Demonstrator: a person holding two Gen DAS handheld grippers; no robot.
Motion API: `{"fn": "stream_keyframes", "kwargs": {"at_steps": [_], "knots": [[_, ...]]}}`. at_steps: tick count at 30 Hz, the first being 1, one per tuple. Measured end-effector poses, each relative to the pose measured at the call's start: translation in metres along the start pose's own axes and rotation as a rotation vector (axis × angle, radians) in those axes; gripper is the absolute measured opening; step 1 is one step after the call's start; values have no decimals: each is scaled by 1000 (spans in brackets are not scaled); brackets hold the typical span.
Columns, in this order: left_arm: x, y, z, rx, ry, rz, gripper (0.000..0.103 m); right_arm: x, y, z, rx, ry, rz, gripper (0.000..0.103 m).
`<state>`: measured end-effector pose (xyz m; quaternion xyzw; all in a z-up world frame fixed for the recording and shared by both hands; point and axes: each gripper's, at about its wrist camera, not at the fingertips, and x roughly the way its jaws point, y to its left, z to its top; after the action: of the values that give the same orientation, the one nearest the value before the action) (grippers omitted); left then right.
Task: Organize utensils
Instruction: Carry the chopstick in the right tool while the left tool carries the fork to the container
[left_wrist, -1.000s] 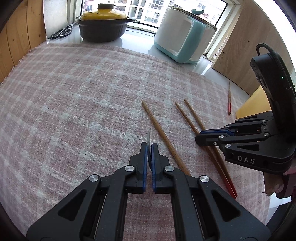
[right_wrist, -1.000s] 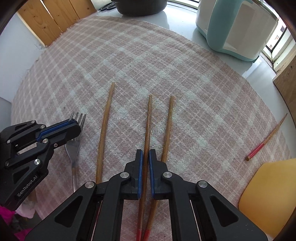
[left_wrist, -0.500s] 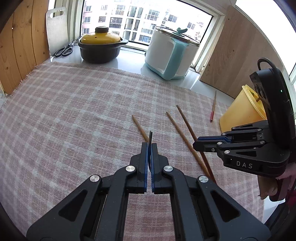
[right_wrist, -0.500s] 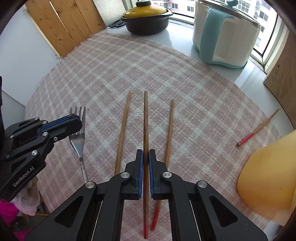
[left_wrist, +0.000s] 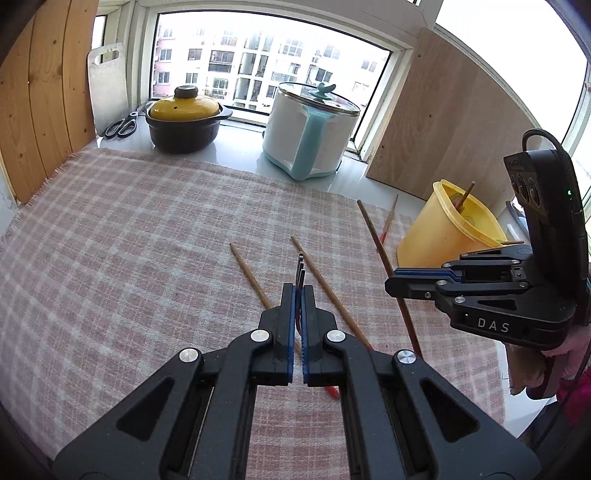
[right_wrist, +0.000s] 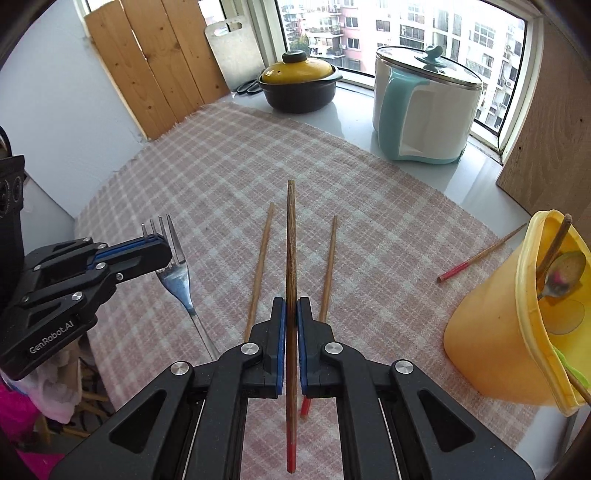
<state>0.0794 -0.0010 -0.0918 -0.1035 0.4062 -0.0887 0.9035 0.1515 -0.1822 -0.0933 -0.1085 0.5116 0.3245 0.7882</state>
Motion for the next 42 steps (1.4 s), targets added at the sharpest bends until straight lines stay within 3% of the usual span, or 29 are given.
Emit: {"fn": "stream_keyframes", "kwargs": {"at_steps": [11,25,42], "knots": [[-20,-27,2,23,-35,1,0,-51,-11,-10,6,-106,-2,4],[-53,-91,45,76,-170,-97,0,-133,-54,-18,63,-263,-59,4],[-34,-166,96,142,-269,-127,0,-183,-115,-4,119,-387,-140,4]]}}
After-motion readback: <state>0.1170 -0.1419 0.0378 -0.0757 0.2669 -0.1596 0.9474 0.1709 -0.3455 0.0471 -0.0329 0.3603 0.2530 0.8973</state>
